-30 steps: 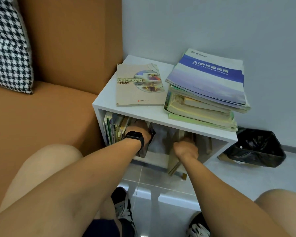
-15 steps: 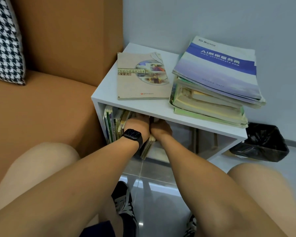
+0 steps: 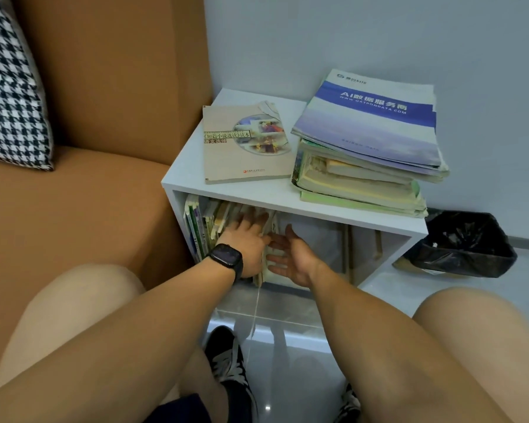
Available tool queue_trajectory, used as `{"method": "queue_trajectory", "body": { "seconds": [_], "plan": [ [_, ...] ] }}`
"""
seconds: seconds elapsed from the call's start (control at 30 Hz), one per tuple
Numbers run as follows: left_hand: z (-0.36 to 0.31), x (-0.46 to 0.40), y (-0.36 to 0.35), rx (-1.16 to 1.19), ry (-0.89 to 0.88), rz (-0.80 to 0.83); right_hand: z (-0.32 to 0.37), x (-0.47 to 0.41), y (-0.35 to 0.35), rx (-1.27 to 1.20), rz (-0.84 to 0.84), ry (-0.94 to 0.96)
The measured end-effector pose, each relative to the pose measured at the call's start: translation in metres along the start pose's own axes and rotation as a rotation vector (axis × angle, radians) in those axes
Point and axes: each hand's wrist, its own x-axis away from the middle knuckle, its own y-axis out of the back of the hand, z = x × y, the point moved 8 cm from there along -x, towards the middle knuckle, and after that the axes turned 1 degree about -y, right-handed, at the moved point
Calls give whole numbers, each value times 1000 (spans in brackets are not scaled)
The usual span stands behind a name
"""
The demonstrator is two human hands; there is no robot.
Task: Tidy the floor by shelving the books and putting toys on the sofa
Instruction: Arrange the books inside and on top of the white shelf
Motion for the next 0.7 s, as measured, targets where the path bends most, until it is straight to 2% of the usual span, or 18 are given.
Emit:
{"method": "queue_trajectory", "body": {
  "seconds": [0.1, 0.33, 0.57, 0.7],
  "plan": [
    [-15, -5, -8, -182, -49, -93, -8, 0, 8, 8, 15, -35],
    [-19, -8, -3, -242, -49, -118, -39, -16, 40, 38, -192, -113],
    [-17, -12, 0, -167, -26, -127, -32, -41, 12, 86, -79, -142],
    [-19, -16, 1, -100, -8, -139, -28, -46, 13, 177, -103, -137]
  ]
}}
